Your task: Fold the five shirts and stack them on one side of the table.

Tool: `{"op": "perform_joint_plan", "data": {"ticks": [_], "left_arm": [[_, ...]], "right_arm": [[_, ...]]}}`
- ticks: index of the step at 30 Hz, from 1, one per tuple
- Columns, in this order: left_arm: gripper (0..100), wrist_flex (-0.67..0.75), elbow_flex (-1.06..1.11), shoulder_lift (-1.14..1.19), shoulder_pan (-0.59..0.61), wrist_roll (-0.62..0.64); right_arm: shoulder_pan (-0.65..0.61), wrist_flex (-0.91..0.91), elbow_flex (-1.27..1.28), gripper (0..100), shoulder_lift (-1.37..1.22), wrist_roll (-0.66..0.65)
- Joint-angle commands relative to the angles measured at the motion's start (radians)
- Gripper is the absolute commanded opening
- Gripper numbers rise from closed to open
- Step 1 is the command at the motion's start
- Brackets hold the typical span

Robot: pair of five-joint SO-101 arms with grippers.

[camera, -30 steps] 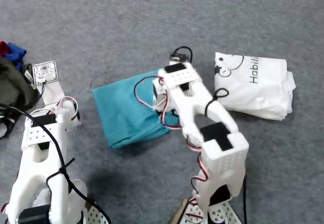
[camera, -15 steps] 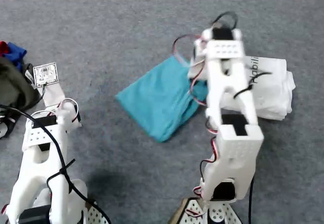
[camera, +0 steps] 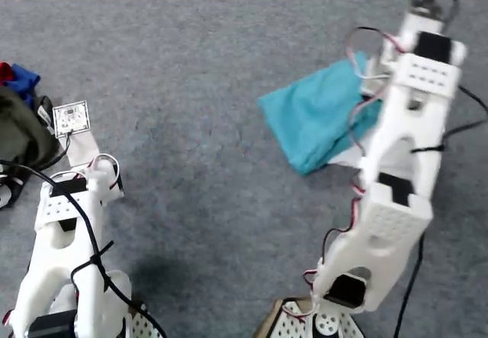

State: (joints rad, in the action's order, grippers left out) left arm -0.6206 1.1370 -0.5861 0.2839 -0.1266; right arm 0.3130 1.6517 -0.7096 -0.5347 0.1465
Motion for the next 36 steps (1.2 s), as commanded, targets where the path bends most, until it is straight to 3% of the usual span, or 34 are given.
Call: {"op": "perform_joint_plan", "data": {"ticks": [1,14,22,30,36], "left_arm": [[2,0.006,-0.005,-0.027,0.011,-0.006],[2,0.005,0.018,-0.028,0.011,-0.006],[2,0.012,0.058,-0.028,0.011,-0.006],[2,0.014,0.087,-0.021,0.005,-0.006],[2,0.014,0.127,-0.027,0.002,-0.006]], "right_arm": [[0.125,-0.021,-0.054,0.4,-0.025,-0.032],[0.269,-0.023,-0.13,0.4,-0.067,-0.064],[0.277,-0.017,-0.16,0.8,-0.071,-0.066],[0.274,0.115,-0.162,23.3,-0.071,-0.117],[0.277,0.115,-0.162,24.6,-0.071,-0.232]]}}
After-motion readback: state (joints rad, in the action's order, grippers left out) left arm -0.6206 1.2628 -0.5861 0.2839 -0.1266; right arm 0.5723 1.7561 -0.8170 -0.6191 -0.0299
